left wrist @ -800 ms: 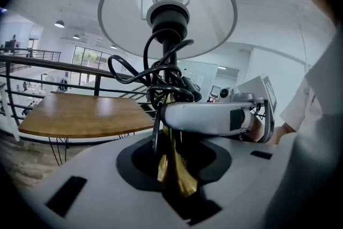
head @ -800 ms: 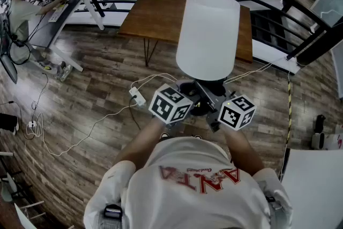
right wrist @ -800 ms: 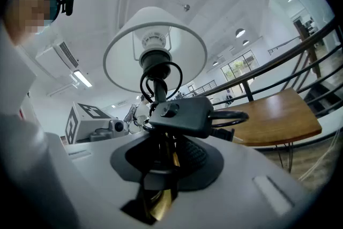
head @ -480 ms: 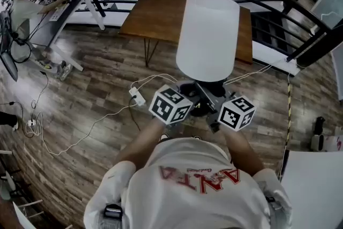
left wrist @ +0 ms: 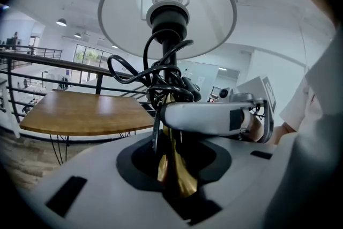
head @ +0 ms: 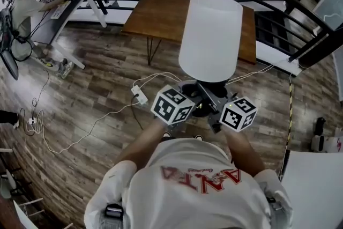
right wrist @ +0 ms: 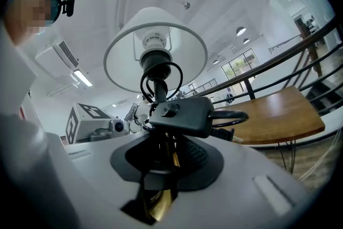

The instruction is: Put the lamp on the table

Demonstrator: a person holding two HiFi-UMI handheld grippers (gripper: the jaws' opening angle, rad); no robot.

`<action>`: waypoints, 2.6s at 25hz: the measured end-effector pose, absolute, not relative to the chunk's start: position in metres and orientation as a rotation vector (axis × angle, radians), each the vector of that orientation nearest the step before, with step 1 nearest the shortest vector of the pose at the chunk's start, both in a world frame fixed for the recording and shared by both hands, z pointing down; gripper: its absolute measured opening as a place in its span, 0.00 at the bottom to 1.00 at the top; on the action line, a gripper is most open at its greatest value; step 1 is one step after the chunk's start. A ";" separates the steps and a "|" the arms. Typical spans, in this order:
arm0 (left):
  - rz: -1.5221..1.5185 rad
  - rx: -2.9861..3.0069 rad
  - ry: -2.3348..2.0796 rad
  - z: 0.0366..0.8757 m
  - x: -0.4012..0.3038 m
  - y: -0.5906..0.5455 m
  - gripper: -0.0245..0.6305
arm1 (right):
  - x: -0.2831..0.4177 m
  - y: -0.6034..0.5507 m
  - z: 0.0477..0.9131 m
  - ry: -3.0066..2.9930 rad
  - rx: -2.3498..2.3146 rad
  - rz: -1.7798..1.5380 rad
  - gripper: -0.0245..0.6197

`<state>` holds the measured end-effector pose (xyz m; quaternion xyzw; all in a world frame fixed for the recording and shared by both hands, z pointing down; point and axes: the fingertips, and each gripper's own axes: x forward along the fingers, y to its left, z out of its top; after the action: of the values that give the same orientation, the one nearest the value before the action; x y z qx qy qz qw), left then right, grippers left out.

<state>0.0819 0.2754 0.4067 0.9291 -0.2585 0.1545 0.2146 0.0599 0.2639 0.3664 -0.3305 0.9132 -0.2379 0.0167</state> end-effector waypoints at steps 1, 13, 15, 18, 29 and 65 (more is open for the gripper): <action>0.429 2.576 -0.720 0.407 0.077 0.275 0.21 | 0.055 0.264 0.367 2.839 -1.024 -0.741 0.19; 0.426 2.557 -0.726 0.419 -0.006 0.267 0.21 | -0.028 0.256 0.379 2.844 -0.999 -0.764 0.19; 0.421 2.557 -0.720 0.422 -0.013 0.267 0.21 | -0.035 0.255 0.382 2.845 -1.006 -0.765 0.19; 0.413 2.554 -0.704 0.425 -0.019 0.263 0.21 | -0.042 0.251 0.385 2.845 -1.023 -0.772 0.19; 0.446 2.554 -0.694 0.427 -0.006 0.203 0.21 | -0.027 0.191 0.387 2.811 -1.021 -0.786 0.19; 0.512 2.441 -0.781 0.445 0.123 -0.058 0.21 | 0.103 -0.072 0.404 2.799 -0.866 -0.955 0.19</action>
<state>0.1230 -0.0581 0.4448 0.9016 -0.2886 0.1893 0.2609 0.1026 -0.0721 0.4041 -0.2810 0.9079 -0.3096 0.0298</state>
